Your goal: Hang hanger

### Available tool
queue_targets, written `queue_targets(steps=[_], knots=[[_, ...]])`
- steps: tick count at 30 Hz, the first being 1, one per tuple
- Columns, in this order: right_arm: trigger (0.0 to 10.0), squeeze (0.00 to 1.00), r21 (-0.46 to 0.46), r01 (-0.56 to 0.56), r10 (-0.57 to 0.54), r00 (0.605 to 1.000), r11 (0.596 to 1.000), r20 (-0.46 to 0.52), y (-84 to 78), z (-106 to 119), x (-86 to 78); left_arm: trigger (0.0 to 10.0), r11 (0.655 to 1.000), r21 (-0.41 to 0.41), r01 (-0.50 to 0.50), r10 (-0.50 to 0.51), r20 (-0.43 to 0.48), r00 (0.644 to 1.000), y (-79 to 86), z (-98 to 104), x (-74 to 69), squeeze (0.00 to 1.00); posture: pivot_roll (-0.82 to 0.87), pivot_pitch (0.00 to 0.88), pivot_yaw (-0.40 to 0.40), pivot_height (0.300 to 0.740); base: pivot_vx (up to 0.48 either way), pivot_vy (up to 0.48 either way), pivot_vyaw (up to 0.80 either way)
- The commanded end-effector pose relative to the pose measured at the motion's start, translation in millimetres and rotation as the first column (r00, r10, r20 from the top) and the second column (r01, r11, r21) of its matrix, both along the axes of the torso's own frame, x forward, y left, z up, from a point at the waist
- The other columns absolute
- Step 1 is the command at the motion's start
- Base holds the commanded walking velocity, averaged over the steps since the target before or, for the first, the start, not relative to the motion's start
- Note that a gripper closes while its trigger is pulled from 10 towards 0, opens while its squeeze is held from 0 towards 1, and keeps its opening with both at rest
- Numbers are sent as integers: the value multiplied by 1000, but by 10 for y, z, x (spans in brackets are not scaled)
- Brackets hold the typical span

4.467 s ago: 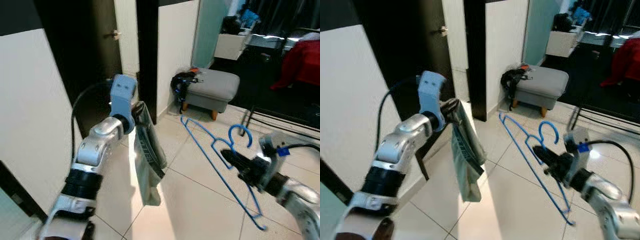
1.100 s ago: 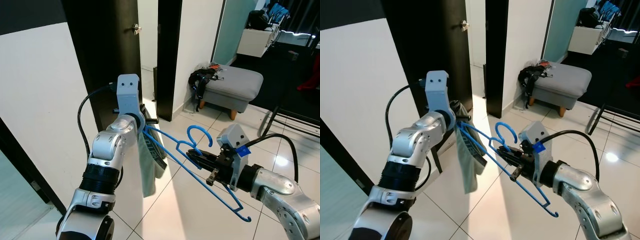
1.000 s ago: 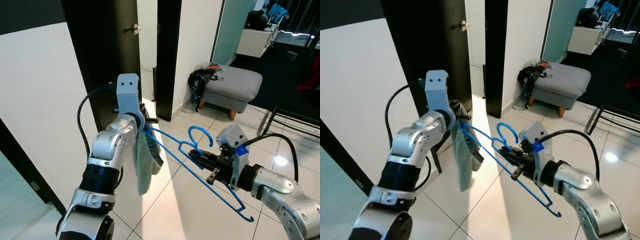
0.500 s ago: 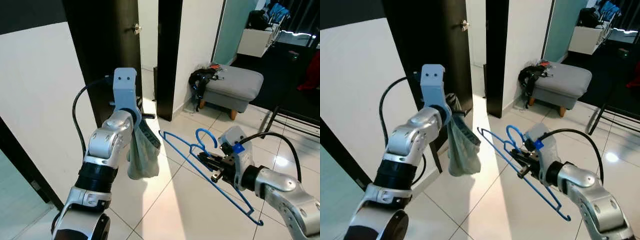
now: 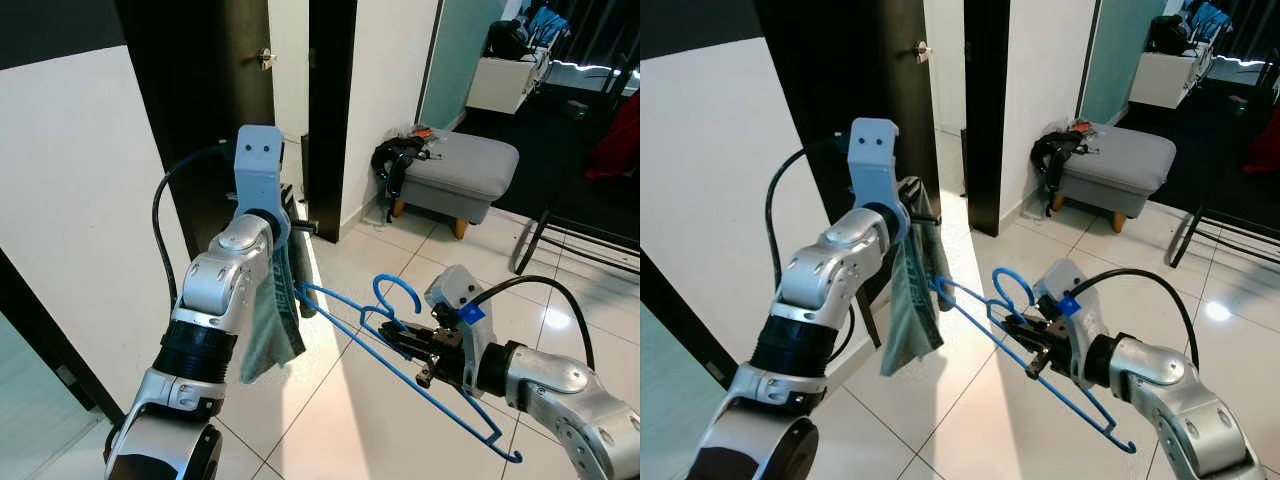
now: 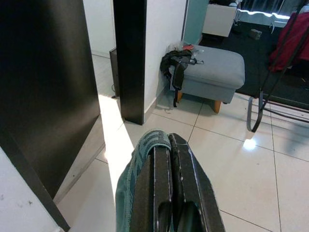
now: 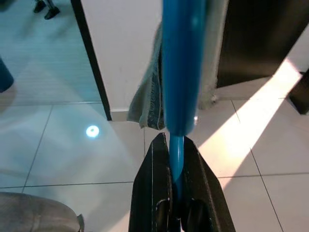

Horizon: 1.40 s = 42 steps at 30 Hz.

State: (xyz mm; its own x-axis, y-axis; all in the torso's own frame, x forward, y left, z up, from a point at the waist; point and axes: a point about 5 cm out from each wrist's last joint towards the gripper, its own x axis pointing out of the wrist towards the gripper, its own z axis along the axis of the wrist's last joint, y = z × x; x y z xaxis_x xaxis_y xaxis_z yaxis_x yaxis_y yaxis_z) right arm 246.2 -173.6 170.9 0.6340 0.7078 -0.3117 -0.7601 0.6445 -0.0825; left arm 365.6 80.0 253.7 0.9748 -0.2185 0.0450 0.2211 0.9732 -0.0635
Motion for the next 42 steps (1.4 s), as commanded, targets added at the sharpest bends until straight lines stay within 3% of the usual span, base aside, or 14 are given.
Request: queue_targets(steps=[1, 10, 13, 20, 31, 42], knots=[[10000, 0, 0, -23, 23, 1000, 1000, -2, 20, 12, -28, 10000, 1000, 17, -14, 14, 19, 1000, 25, 35, 21, 0, 142, 0, 28, 740, 0, 0, 0], [10000, 0, 14, -21, 21, 1000, 1000, -2, -5, 19, -76, 10000, 1000, 3, -22, 22, 38, 999, 48, 88, 36, 0, 134, 0, 34, 740, 0, 0, 0], [10000, 0, 43, -79, 78, 997, 996, 9, 32, 95, -130, 10000, 1000, 0, -18, 18, 37, 999, 26, 70, 37, 0, 136, 0, 42, 740, 0, 0, 0], [10000, 0, 46, -91, 91, 996, 995, 12, 28, 123, -141, 10000, 1000, -1, -18, 18, 42, 999, 21, 83, 39, 0, 136, 0, 42, 740, 0, 0, 0], [10000, 0, -79, -13, 1, 988, 997, -153, -138, -130, -162, 10000, 999, -39, -7, 9, 69, 998, 0, 202, 15, 0, 142, 0, 37, 740, 0, 0, 0], [10000, 0, -58, 41, -52, 976, 997, -213, -205, -208, -205, 10000, 999, -51, 13, -8, 97, 995, -10, 267, 14, 0, 135, 0, 49, 740, 0, 0, 0]])
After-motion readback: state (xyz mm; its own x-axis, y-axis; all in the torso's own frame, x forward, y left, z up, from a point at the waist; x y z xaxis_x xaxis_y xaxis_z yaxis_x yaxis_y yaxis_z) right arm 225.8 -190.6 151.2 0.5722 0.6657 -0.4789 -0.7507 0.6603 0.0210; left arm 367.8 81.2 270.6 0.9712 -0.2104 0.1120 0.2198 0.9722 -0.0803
